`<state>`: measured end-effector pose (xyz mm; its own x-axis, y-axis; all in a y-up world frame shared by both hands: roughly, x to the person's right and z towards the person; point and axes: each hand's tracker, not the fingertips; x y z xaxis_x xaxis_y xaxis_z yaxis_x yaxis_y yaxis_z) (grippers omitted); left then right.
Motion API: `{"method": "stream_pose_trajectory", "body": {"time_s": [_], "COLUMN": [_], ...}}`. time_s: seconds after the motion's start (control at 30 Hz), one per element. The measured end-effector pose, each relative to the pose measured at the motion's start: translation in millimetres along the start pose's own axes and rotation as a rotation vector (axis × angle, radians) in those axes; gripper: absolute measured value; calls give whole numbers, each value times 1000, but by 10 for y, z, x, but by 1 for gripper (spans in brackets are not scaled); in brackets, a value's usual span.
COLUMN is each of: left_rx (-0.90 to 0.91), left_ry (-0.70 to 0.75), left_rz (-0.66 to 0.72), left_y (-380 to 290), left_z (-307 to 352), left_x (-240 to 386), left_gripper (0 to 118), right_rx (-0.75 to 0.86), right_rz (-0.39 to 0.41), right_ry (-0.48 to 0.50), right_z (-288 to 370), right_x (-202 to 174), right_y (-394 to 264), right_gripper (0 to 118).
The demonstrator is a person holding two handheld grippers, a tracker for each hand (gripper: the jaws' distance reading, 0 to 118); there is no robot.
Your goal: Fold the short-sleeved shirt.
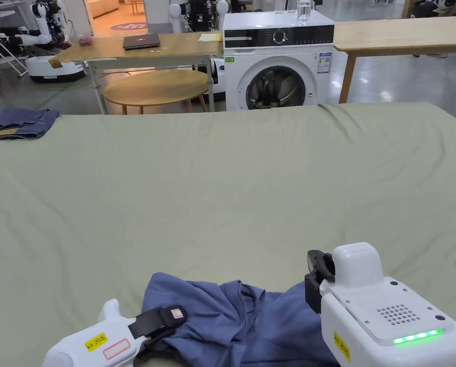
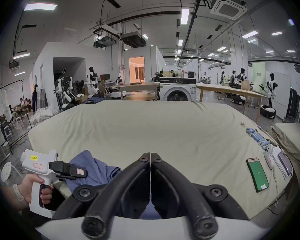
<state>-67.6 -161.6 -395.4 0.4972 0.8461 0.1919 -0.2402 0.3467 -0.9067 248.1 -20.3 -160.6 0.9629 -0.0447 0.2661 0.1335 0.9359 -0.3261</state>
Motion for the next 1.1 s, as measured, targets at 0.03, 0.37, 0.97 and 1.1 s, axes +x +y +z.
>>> {"method": "stream_pose_trajectory", "body": {"time_s": [0.03,0.37,0.97,1.1], "left_rx": [38,198,-52,107], "left_ry": [20,388,230,-3], "left_rz": [-12,-662,-1153,-877], "left_y": [24,131,-1143,-596], "left_z": [85,590,-452,96], "left_x": [29,997,2049,2206], "left_gripper": [11,11,75,97], "right_rx": [2,-25,-46,-64], "right_rz": [2,7,-20,-32], "right_ry": [-4,-6,-1,8], "right_z": [3,-45,-7,-40], "right_x": [7,-7,184,184], "right_y": [2,-59,-39,-71], "right_gripper": [0,0,0,0]}}
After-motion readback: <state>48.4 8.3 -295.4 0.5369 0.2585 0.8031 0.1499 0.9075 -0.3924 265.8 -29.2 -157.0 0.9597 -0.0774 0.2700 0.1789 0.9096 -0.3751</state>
